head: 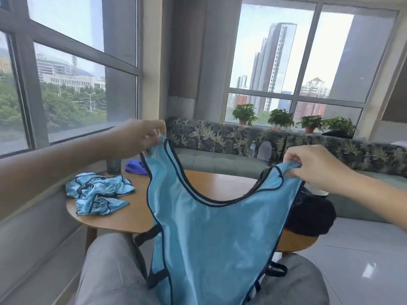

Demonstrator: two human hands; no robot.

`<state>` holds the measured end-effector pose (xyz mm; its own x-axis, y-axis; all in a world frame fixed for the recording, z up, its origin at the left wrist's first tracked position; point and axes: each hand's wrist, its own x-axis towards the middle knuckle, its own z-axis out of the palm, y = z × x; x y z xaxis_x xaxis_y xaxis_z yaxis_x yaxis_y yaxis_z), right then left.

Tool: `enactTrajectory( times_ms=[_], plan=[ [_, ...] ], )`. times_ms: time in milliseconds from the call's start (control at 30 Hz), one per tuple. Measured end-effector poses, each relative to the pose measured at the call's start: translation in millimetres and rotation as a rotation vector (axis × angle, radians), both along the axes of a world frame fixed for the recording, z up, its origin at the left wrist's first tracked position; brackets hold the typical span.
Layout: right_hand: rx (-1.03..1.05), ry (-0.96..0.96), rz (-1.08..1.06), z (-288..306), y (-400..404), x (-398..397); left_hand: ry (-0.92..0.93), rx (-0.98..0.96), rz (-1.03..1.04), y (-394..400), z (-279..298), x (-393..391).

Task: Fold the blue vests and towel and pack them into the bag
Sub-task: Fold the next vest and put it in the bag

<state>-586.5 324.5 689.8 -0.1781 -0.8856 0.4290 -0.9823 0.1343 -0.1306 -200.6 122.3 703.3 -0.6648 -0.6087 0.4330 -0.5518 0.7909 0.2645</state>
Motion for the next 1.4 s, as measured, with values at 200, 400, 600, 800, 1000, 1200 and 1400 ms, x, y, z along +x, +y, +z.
enactTrajectory(
  times_ms=[200,400,600,800,1000,1200,1400],
  plan=[
    [-0.092,-0.049,-0.025,-26,-27,-5,-0.198,-0.208,0.135,-23,-56,-22],
    [-0.154,0.306,-0.163,-67,-68,-17,-0.208,-0.234,0.198,-60,-93,-37],
    [-0.095,0.522,-0.127,-100,-122,-27,-0.258,-0.289,0.173,-123,-136,-54],
    [0.022,0.577,-0.143,-147,-195,-52,-0.255,-0.240,0.234,-197,-179,-87],
    [0.219,0.518,-0.148,-192,-281,-85,-0.360,-0.079,0.232,-273,-226,-123],
    [0.544,0.325,-0.184,-258,-332,-96,-0.554,0.084,0.237,-302,-287,-150],
    [0.292,0.360,-0.228,-308,-333,-92,-0.529,-0.069,0.288,-294,-331,-148]
  ],
)
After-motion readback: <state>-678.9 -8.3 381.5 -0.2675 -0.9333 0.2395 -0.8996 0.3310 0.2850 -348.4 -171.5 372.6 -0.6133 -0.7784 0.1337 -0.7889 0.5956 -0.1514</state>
